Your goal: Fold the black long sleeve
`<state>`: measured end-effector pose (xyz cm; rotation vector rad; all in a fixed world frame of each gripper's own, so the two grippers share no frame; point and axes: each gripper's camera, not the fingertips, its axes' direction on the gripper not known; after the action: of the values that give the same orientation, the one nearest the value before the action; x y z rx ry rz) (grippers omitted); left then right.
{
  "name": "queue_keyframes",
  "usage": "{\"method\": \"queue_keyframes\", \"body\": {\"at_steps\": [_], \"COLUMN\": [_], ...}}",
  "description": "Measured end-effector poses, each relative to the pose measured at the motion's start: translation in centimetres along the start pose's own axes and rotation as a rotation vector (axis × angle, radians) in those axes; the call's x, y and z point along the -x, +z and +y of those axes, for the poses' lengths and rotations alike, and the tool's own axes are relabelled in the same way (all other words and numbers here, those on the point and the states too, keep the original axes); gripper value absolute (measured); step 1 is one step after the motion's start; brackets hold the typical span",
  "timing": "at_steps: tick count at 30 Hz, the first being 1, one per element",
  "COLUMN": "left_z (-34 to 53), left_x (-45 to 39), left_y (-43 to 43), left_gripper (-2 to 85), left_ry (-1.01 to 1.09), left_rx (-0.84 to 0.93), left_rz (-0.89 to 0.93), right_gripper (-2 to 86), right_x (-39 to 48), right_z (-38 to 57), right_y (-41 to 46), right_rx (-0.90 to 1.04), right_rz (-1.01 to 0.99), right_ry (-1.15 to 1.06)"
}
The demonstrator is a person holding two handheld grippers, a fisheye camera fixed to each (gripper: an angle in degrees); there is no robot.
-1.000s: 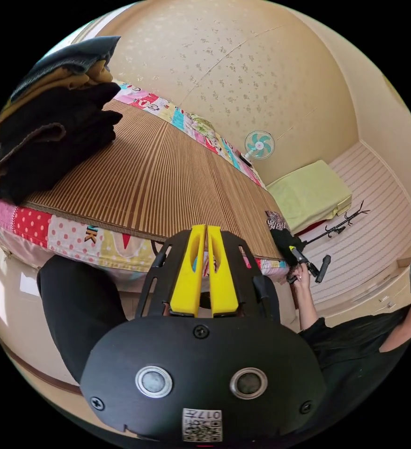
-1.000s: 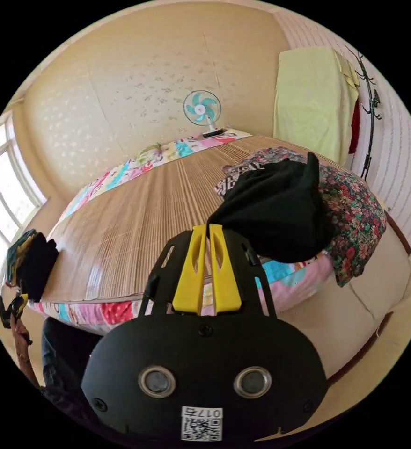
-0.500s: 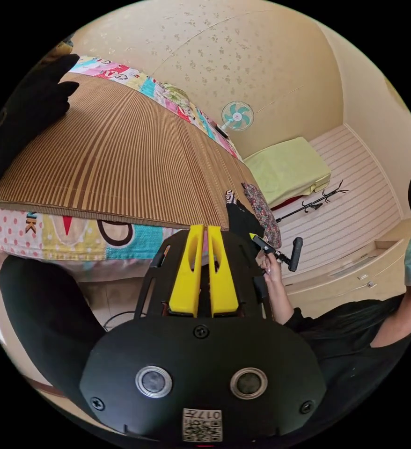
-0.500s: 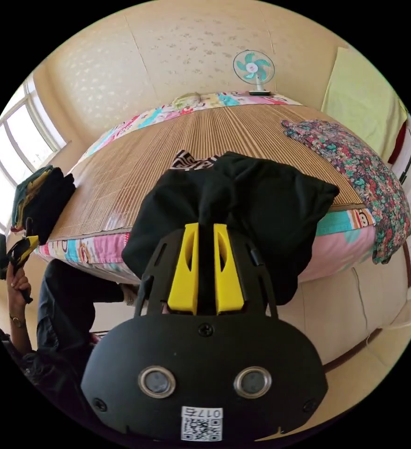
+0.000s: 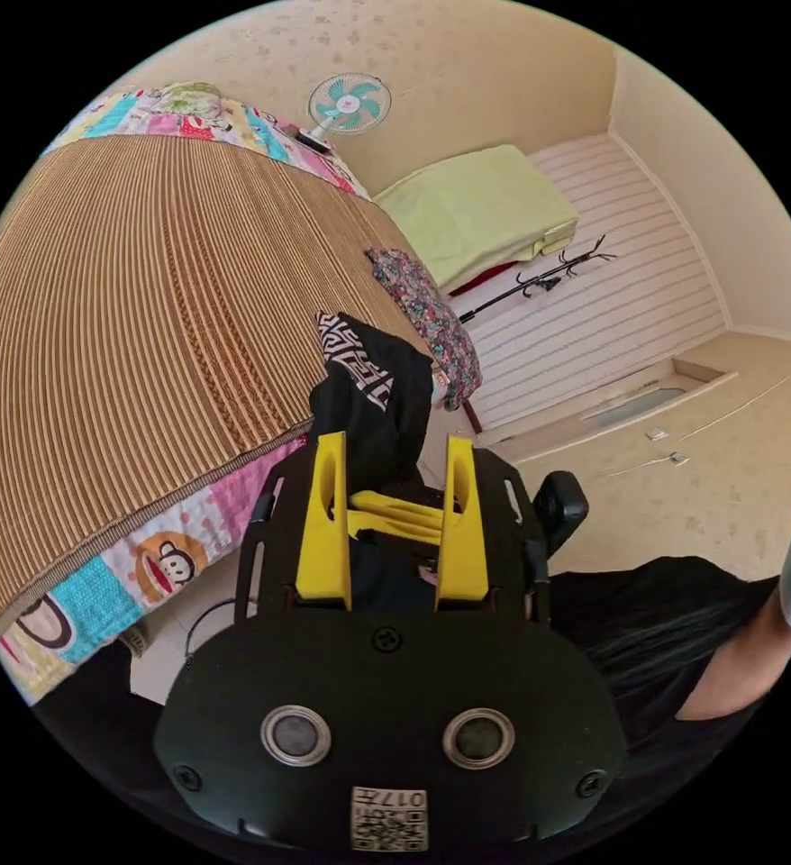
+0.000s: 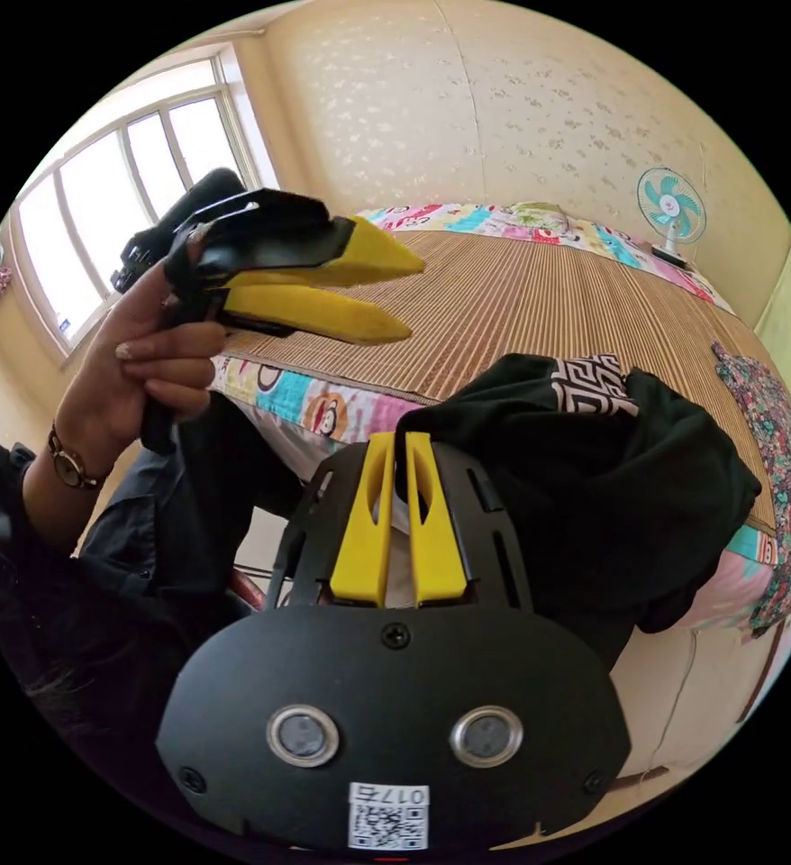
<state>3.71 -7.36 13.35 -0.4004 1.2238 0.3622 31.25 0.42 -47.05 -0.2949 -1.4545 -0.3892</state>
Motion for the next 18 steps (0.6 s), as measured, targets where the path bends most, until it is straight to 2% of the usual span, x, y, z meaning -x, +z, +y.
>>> {"method": "queue_keyframes", "body": {"at_steps": [4, 6, 8, 11, 13, 15, 17, 18], "left_z": [-2.6, -2.9, -2.1, -0.8, 0.2, 0.7, 0.7, 0.7], "left_x": [-0.3, 0.4, 0.9, 2.8, 4.7, 6.8, 9.3, 9.8], "left_y": [6.4, 7.7, 5.5, 0.9, -1.6, -3.3, -4.1, -4.3], "left_gripper": [11.3, 6.6, 3.7, 1.1, 0.4, 0.1, -0.1, -0.1], "left_ry": [0.058, 0.036, 0.021, -0.035, -0.107, -0.172, -0.251, -0.262], "left_rx": [0.188, 0.217, 0.088, -0.103, -0.211, -0.268, -0.260, -0.266], "left_rz": [-0.263, -0.297, -0.190, 0.005, 0.067, 0.039, 0.025, 0.041], "right_gripper": [3.0, 3.0, 3.1, 3.7, 4.9, 5.8, 6.5, 6.4], "right_x": [-0.8, -2.0, -2.8, -4.9, -7.6, -11.9, -14.7, -16.6], "right_z": [-1.1, -1.5, -1.6, -1.8, -2.4, -3.4, -4.6, -5.6], "right_y": [0.7, 0.8, 0.6, -2.7, -5.1, -6.4, -4.8, -2.1], "right_rx": [0.007, 0.024, 0.042, -0.032, -0.122, -0.207, -0.142, 0.008], "right_rz": [-0.033, -0.089, -0.099, -0.125, -0.124, -0.053, 0.058, 0.146], "right_ry": [0.026, 0.046, 0.023, -0.052, -0.015, 0.101, 0.162, 0.212]}}
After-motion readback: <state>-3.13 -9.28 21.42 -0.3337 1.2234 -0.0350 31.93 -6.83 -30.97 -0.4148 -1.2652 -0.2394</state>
